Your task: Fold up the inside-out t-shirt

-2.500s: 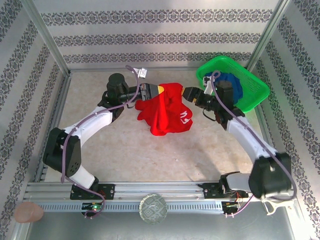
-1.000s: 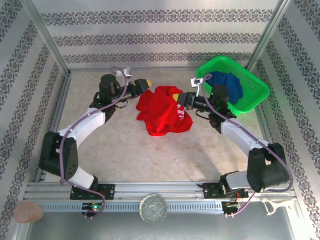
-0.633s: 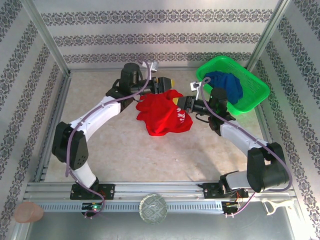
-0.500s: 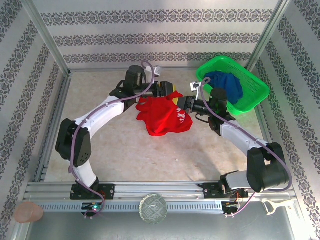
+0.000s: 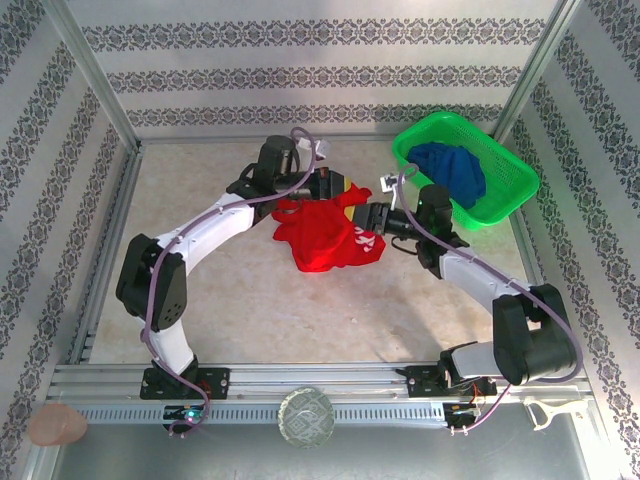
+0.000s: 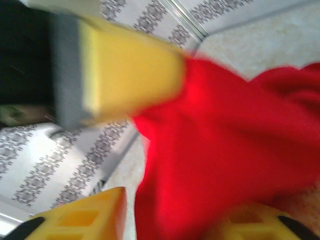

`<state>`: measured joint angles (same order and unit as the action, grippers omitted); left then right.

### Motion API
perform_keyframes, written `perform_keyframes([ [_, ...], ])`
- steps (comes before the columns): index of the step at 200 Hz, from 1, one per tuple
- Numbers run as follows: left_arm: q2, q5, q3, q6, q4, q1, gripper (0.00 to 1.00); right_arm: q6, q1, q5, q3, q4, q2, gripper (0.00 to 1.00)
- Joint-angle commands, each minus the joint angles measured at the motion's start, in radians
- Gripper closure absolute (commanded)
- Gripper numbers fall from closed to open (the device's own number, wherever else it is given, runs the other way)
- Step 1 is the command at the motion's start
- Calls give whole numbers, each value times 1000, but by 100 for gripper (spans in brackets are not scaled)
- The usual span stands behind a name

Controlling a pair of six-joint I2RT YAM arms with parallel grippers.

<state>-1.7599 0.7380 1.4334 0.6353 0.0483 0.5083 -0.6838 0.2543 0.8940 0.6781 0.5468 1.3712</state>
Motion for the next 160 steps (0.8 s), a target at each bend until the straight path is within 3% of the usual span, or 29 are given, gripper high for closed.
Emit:
perform_keyframes([
  [1, 114, -6, -13, 8, 132, -13, 100, -1, -34, -29, -71, -16, 38, 51],
  [34, 170, 21, -55, 4, 175, -17, 100, -65, -103, -29, -100, -45, -40, 39],
  [91, 201, 23, -137, -8, 213, -17, 100, -126, -145, -113, 92, -361, -227, 37],
  [128, 196, 16, -154, -13, 215, -18, 100, -377, -133, -124, 157, -309, -195, 35],
  [160, 186, 20, -156, -11, 221, -17, 100, -474, -79, -164, 165, -289, -162, 33],
])
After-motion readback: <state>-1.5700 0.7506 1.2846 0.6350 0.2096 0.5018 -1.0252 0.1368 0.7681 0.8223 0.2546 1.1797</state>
